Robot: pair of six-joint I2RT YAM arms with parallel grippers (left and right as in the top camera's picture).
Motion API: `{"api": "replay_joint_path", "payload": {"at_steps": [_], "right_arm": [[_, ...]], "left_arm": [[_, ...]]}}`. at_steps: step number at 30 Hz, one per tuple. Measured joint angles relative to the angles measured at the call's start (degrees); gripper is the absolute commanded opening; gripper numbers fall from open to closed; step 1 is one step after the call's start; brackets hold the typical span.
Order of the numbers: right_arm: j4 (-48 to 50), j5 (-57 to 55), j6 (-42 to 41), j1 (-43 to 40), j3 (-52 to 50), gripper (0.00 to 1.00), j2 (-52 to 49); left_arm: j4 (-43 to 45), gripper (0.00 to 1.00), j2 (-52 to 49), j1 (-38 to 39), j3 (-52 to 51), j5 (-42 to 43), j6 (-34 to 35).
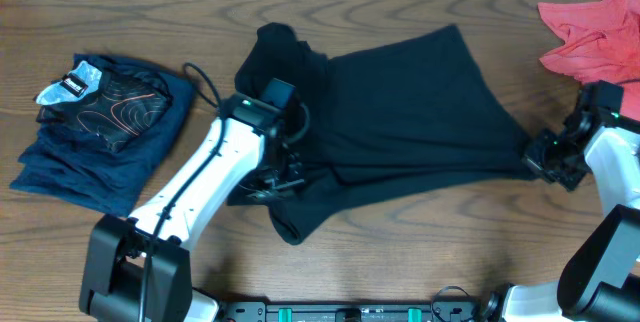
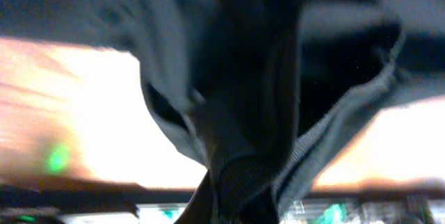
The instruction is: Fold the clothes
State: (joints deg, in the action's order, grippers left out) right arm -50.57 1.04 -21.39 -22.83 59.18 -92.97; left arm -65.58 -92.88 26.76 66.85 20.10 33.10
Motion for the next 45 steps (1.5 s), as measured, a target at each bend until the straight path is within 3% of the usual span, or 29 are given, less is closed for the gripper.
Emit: {"api": "replay_joint_path", "payload": {"at_steps": [6,8,9,11,17,22,25,30,39,45], "right_arm": [[-0.57,-1.73,0.09,-0.85,0.00,0.01,0.00],[-0.42,-1.97,0.09,-1.01,0.00,0.01,0.00],[-0.42,-2.08,0.09,-1.05,0.00,0.01,0.00],[-0.39,-2.16,0.09,-1.05,0.00,0.01,0.00],[-0.37,-2.34,0.11,-1.05,0.00,0.02,0.00],[-0.57,-2.36,0.11,-1.05,0.00,0.01,0.00],[-0.90,-2.38,0.13,-1.05,0.00,0.01,0.00],[-1.25,-2.38,0.13,-1.05,0.00,0.01,0.00],[-1.46,-2.38,0.15,-1.05,0.00,0.01,0.00],[-2.27,-2.10,0.15,-1.05,0.00,0.01,0.00]], "left_arm": [[-6.49,0.07,0.00,11.32,0.07,8.17,-1.11],[-8.22,0.52,0.00,15.61,0.07,9.40,-2.19],[-9.05,0.62,0.00,17.42,0.07,9.53,-2.67],[-10.91,0.64,0.00,19.58,0.07,9.03,-3.17],[-10.34,0.64,0.00,16.28,0.07,-3.21,-2.93],[4.11,0.28,-0.04,6.60,0.17,-13.55,-3.17],[10.54,0.20,-0.85,1.84,0.26,-16.09,-4.55],[15.19,0.15,-5.60,-1.81,0.37,-15.65,-6.69],[20.28,0.15,-17.00,-2.08,0.50,-14.51,-11.06],[33.62,0.17,-18.43,-2.51,1.70,-17.14,-15.15]]}}
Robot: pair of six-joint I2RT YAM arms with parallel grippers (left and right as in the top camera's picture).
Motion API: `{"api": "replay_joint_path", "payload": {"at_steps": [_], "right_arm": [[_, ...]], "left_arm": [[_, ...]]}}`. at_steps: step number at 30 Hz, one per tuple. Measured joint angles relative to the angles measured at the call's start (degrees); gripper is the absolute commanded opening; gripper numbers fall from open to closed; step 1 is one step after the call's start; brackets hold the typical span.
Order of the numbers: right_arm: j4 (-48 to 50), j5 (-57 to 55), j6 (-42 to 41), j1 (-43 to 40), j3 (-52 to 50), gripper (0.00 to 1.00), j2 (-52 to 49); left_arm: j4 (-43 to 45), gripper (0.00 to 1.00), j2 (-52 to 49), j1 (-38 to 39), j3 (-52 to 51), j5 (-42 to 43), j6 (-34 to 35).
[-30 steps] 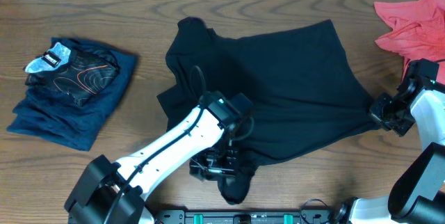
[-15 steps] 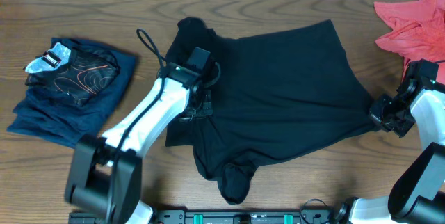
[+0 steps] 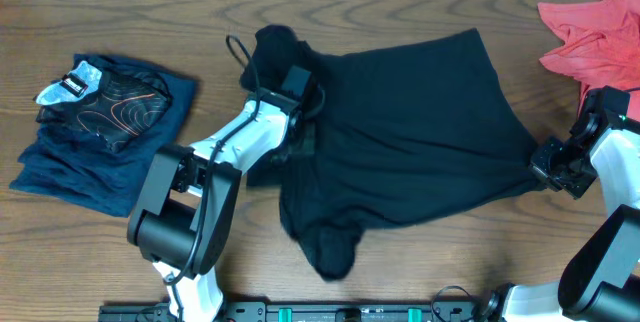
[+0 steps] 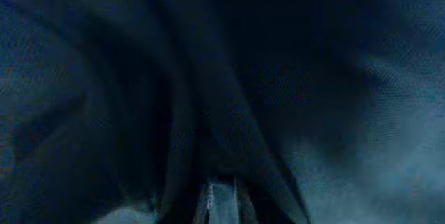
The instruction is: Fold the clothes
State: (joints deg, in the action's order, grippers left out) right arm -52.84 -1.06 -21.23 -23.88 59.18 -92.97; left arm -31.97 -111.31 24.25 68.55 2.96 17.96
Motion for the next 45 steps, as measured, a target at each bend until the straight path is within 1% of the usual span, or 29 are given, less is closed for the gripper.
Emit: {"api": "replay_joint_path", "payload": {"at_steps": [5,7,9,11,12,14,18,20,23,25,27,35,36,37,39,40,42,43,45], "right_arm": [[0.11,0.31,0.00,0.00,0.00,0.01,0.00],[0.11,0.57,0.00,0.00,0.00,0.01,0.00],[0.11,0.83,0.00,0.00,0.00,0.01,0.00],[0.11,1.11,0.00,0.00,0.00,0.02,0.00],[0.11,1.16,0.00,0.00,0.00,0.02,0.00],[0.13,1.25,0.07,0.00,0.00,0.03,0.00],[0.15,1.29,0.46,0.00,0.00,0.03,0.00],[0.13,1.29,0.46,0.00,0.00,0.04,0.00],[0.13,1.29,0.63,0.00,0.00,0.04,0.00],[0.13,1.29,0.83,0.00,0.00,0.04,0.00],[0.15,1.27,0.87,0.00,0.00,0.04,0.00],[0.13,1.29,1.07,0.00,0.00,0.04,0.00],[0.13,1.29,1.09,0.00,0.00,0.04,0.00],[0.15,1.29,1.11,0.00,0.00,0.03,0.00],[0.13,1.29,1.11,0.00,0.00,0.04,0.00],[0.13,1.29,1.14,0.00,0.00,0.03,0.00],[0.13,1.29,1.14,0.00,0.00,0.03,0.00],[0.11,1.29,1.16,0.00,0.00,0.03,0.00],[0.11,1.29,1.25,0.00,0.00,0.02,0.00]], "left_arm": [[13.09,0.17,-2.80,-1.55,1.31,-3.85,-2.43],[15.06,0.17,-3.61,-2.95,1.99,-4.35,-3.02],[13.99,0.17,-4.44,-4.48,3.50,-4.57,-3.23],[7.80,0.36,-5.22,-6.05,6.69,-4.85,-3.48],[4.66,0.47,-5.40,-6.62,7.91,-4.96,-3.85],[-5.14,0.56,-5.60,-7.67,11.41,-4.85,-4.09],[-23.87,0.57,-4.35,-8.28,17.07,-2.14,-3.76],[-29.64,0.57,-2.36,-8.04,17.77,0.17,-2.86],[-36.33,0.57,0.72,-7.61,17.86,2.71,0.61],[-38.05,0.57,1.81,-7.23,17.81,3.67,3.61],[-37.75,0.58,2.08,-6.78,16.94,4.44,6.54],[-28.13,0.57,1.99,-2.82,5.07,9.16,14.47],[-26.82,0.57,1.95,-2.49,3.91,9.57,15.45],[-25.35,0.53,1.92,-2.34,2.78,9.79,16.57],[-23.85,0.32,1.90,-2.36,1.29,10.08,18.60],[-23.71,0.23,1.90,-2.40,0.81,10.23,19.19],[-23.52,0.08,1.90,-2.40,0.42,10.25,20.17],[-23.34,0.06,1.90,-2.40,0.35,10.29,20.48],[-22.99,0.06,1.90,-2.38,0.35,10.19,20.76]]}}
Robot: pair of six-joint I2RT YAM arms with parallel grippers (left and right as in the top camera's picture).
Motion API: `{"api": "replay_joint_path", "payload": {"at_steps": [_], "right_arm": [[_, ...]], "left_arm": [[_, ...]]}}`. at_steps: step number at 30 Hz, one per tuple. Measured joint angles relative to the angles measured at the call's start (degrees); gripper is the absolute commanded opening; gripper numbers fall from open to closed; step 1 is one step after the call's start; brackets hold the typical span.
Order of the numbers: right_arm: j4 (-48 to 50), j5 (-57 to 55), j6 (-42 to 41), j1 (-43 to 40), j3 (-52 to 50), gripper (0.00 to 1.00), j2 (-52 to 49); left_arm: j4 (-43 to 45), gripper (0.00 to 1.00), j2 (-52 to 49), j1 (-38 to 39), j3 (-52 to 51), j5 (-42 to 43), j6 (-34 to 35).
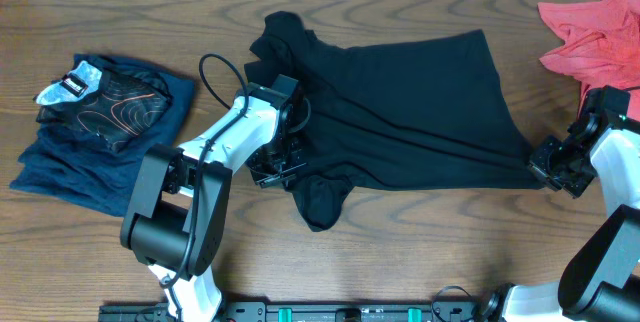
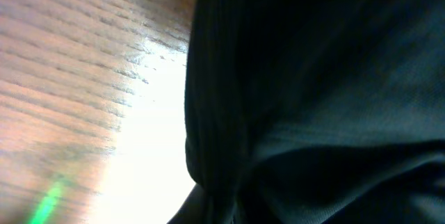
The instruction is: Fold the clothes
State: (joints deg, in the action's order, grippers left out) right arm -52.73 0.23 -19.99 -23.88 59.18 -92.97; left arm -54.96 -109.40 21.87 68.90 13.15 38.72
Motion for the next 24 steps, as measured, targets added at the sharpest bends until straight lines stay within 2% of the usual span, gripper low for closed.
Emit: {"api": "replay_joint_path", "payload": {"at_steps": [4,8,13,19,24], "right_arm": [[-1.20,-0.02,0.07,0.00,0.00,0.01,0.00],[-4.46,0.00,0.09,-0.09,0.02,0.01,0.00],[-8.11,0.50,0.09,-2.21,0.02,0.01,0.02],[-8.37,2.27,1.11,-4.13,0.02,0.01,2.56],[-8.50,4.28,1.84,-4.13,0.02,0.01,7.06]], "left_arm": [[-1.90,0.06,0.00,-0.07,0.13,0.00,-0.17],[-11.08,0.06,0.66,-0.50,1.46,0.02,-3.61],[-18.60,0.06,9.75,-4.24,2.80,0.17,-9.31],[-19.19,0.06,22.03,-8.17,3.78,0.22,-11.67],[-19.56,0.06,24.15,-8.17,3.78,0.92,-11.98]]}}
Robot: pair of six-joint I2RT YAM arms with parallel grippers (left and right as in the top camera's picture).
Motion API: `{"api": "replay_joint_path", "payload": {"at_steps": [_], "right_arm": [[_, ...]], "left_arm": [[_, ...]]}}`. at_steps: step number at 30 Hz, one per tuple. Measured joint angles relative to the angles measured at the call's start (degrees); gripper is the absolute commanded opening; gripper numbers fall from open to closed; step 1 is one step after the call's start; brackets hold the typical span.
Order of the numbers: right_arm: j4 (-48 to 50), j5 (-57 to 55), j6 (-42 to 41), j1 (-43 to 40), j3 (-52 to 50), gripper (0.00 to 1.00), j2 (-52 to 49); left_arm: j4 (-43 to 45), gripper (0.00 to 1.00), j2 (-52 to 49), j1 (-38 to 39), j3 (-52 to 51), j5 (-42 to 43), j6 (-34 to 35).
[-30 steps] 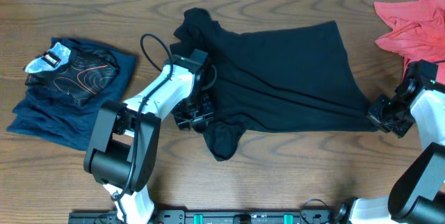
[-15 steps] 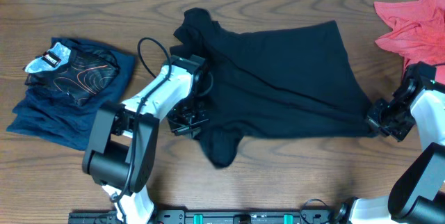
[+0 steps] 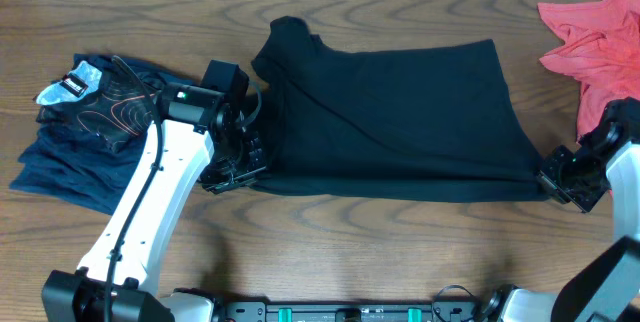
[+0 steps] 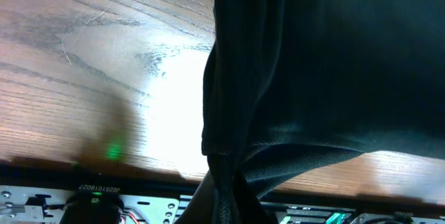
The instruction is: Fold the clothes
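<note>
A black shirt (image 3: 400, 112) lies spread across the middle of the table, folded in half with its near edge drawn into a straight line. My left gripper (image 3: 235, 167) is shut on the shirt's near-left corner; in the left wrist view the black cloth (image 4: 313, 57) runs down into my jaws at the bottom of the frame. My right gripper (image 3: 560, 177) is shut on the shirt's near-right corner at the right table edge. A sleeve (image 3: 285, 32) pokes out at the far left of the shirt.
A folded dark blue shirt with a printed pattern (image 3: 100, 122) lies at the left, close to my left arm. A crumpled red garment (image 3: 595, 32) sits at the far right corner. Bare wood table (image 3: 380, 252) lies in front of the shirt.
My left gripper has moved left and slightly nearer with the shirt's corner. The bunched lump of cloth at the near left is gone and the near edge now lies straight.
My left gripper held a bunched corner of the black shirt near its left side while the right held the near-right corner. The cloth was then bunched further toward the front, then gathered in a lump. Now the shirt lies flat, stretched between both grippers.
</note>
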State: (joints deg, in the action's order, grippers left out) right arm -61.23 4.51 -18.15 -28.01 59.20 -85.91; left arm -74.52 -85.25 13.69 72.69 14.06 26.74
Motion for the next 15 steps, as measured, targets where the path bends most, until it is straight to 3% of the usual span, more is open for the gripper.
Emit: {"api": "replay_joint_path", "payload": {"at_steps": [5,15], "right_arm": [[0.57,0.59,0.79,0.00,0.00,0.01,0.85],[5.07,7.08,2.34,0.37,0.00,0.01,0.85]], "left_arm": [[0.52,0.06,-0.04,0.00,0.00,0.63,-0.04],[10.14,0.06,-0.04,0.00,0.00,0.63,0.20]]}}
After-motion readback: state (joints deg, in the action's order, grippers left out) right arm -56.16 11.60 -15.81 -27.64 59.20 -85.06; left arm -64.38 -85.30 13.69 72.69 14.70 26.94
